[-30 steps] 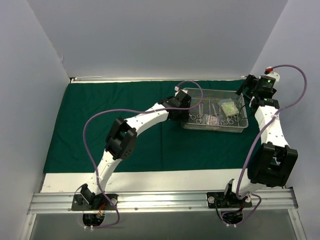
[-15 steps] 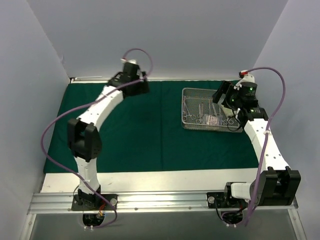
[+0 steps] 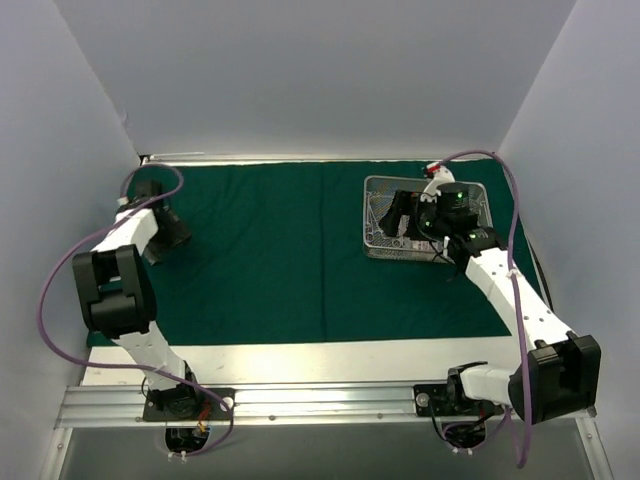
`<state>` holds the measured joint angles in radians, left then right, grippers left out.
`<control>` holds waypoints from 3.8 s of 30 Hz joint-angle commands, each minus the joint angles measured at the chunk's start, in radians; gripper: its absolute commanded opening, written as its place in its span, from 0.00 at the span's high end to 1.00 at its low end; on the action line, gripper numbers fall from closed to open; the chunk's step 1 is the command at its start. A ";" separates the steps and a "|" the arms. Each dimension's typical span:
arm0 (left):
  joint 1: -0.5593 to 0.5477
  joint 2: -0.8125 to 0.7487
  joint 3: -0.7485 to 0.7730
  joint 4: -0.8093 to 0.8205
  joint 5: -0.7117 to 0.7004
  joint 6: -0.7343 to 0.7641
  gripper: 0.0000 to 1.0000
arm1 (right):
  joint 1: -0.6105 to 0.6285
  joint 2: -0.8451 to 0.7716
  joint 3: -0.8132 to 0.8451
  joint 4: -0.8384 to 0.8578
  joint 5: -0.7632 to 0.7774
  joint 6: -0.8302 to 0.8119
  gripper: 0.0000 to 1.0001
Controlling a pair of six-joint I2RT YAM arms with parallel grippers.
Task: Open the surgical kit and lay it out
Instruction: Smooth out the surgical kit at the center of the board, then pick up the medical item from the container.
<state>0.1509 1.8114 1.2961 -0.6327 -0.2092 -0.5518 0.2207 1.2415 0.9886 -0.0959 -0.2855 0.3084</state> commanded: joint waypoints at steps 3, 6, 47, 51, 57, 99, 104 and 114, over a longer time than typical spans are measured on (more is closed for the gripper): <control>0.145 -0.057 -0.070 0.064 -0.022 -0.022 0.21 | 0.045 0.001 0.005 0.019 -0.030 -0.028 0.14; 0.196 -0.044 -0.103 0.067 -0.018 -0.023 0.21 | 0.052 0.007 0.005 0.022 -0.030 -0.032 0.14; -0.008 0.334 0.578 0.307 0.306 0.047 0.19 | 0.111 0.105 0.008 0.074 -0.017 -0.019 0.14; -0.013 0.448 0.661 0.292 0.330 0.035 0.18 | 0.126 0.118 0.015 0.067 0.005 -0.011 0.13; -0.013 0.538 0.727 0.266 0.321 0.058 0.17 | 0.144 0.119 0.030 0.042 0.042 0.001 0.13; 0.041 0.441 0.954 -0.051 0.131 0.087 0.03 | 0.094 0.187 0.289 -0.168 0.485 -0.002 0.00; -0.023 0.225 0.803 -0.114 0.073 0.145 0.06 | -0.059 0.256 0.347 -0.219 0.416 0.043 0.00; -0.178 -0.214 0.413 -0.223 -0.052 0.155 0.06 | -0.155 0.389 0.424 -0.303 0.384 0.043 0.12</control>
<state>0.0067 1.6478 1.7824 -0.7921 -0.2005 -0.4129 0.0834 1.6142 1.3540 -0.3462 0.1314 0.3622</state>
